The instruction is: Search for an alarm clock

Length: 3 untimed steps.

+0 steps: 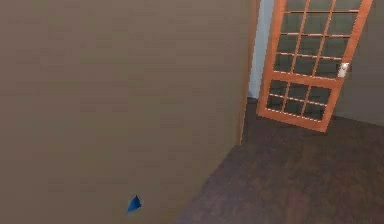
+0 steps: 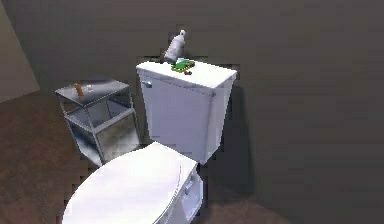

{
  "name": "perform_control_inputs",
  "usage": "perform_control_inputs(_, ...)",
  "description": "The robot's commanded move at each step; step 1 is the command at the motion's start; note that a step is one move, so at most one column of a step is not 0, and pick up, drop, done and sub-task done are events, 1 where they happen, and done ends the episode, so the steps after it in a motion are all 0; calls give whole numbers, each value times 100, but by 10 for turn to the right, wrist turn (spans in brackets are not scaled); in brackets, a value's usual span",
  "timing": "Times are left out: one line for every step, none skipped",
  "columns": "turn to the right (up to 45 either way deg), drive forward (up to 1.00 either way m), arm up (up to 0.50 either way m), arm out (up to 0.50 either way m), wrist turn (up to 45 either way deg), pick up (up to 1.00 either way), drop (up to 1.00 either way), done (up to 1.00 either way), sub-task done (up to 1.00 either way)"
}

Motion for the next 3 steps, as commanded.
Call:
perform_control_inputs(30,0,0,0,0,0,0,0,0)
perform_control_inputs(0,40,0,0,0,0,0,0,0)
perform_control_inputs(300,0,0,0,0,0,0,0,0)
